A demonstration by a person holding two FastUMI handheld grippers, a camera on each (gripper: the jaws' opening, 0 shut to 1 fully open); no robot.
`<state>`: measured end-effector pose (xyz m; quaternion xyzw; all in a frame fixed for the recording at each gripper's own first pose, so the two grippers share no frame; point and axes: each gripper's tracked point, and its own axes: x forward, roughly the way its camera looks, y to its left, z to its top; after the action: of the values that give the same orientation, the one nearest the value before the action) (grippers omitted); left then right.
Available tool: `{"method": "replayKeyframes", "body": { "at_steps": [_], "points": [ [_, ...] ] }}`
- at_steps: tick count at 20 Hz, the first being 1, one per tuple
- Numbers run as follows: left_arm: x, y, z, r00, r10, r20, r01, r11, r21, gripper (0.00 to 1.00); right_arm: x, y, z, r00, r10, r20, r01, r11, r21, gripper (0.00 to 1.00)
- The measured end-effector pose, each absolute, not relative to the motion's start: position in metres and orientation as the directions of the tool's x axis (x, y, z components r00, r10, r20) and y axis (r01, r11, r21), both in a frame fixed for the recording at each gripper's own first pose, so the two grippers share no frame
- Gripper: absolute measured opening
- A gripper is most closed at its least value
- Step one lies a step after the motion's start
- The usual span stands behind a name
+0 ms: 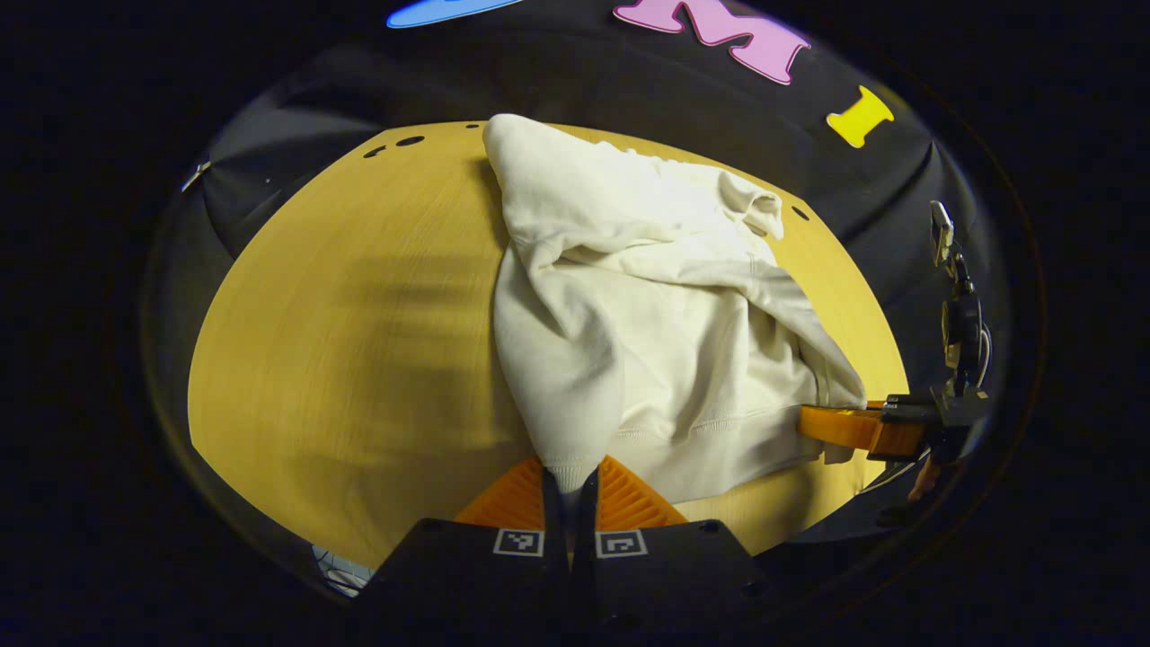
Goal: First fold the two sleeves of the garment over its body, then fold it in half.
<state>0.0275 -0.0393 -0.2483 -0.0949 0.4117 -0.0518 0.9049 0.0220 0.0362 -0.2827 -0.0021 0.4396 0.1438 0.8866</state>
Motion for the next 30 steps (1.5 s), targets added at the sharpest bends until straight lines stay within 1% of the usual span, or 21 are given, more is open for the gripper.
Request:
{"method": "replayKeyframes", "body": {
  "at_steps": [3,6,9,12,15,19,22,25,26,27,28,29,30],
  "points": [
    [0.035,-0.041,-0.208,0.684,-0.191,-0.704,0.028,0.971,-0.236,0.06,0.033,0.048,-0.261,0.588,0.283,-0.758,-0.282,0.950,0.136,0.11],
    [0.056,-0.038,-0.176,0.699,-0.203,-0.685,0.024,0.965,-0.261,0.06,0.053,0.061,-0.233,0.610,0.316,-0.726,-0.286,0.943,0.170,0.11],
    [0.086,-0.032,-0.148,0.708,-0.219,-0.671,0.018,0.956,-0.293,0.06,0.084,0.070,-0.201,0.639,0.340,-0.690,-0.289,0.937,0.195,0.11],
    [0.113,-0.031,-0.123,0.699,-0.243,-0.673,0.011,0.944,-0.329,0.06,0.115,0.077,-0.177,0.655,0.357,-0.666,-0.314,0.930,0.190,0.11],
    [0.147,-0.023,-0.105,0.701,-0.224,-0.677,0.040,0.960,-0.276,0.07,0.150,0.083,-0.156,0.671,0.368,-0.644,-0.337,0.925,0.177,0.11],
    [0.193,-0.017,-0.095,0.701,-0.202,-0.684,0.051,0.971,-0.234,0.07,0.196,0.091,-0.137,0.688,0.369,-0.625,-0.320,0.927,0.195,0.10],
    [0.232,-0.009,-0.102,0.698,-0.179,-0.693,0.016,0.972,-0.235,0.06,0.241,0.095,-0.136,0.717,0.347,-0.604,-0.298,0.937,0.185,0.10],
    [0.267,-0.005,-0.108,0.713,-0.166,-0.682,0.008,0.973,-0.229,0.07,0.273,0.100,-0.145,0.733,0.321,-0.600,-0.279,0.946,0.165,0.11],
    [0.278,-0.003,-0.112,0.715,-0.158,-0.682,0.005,0.975,-0.221,0.12,0.282,0.100,-0.148,0.735,0.312,-0.602,-0.274,0.949,0.158,0.11],
    [0.289,-0.003,-0.115,0.715,-0.148,-0.684,-0.001,0.977,-0.213,0.08,0.293,0.101,-0.152,0.739,0.307,-0.600,-0.267,0.951,0.158,0.12],
    [0.302,-0.004,-0.118,0.725,-0.141,-0.675,-0.008,0.977,-0.212,0.12,0.303,0.101,-0.154,0.745,0.301,-0.596,-0.254,0.953,0.164,0.17],
    [0.314,-0.004,-0.119,0.734,-0.132,-0.666,-0.017,0.977,-0.213,0.19,0.312,0.099,-0.153,0.752,0.295,-0.589,-0.240,0.955,0.172,0.19],
    [0.325,-0.004,-0.120,0.744,-0.132,-0.655,-0.018,0.976,-0.218,0.20,0.321,0.096,-0.150,0.768,0.284,-0.574,-0.223,0.959,0.176,0.24]
  ]
}}
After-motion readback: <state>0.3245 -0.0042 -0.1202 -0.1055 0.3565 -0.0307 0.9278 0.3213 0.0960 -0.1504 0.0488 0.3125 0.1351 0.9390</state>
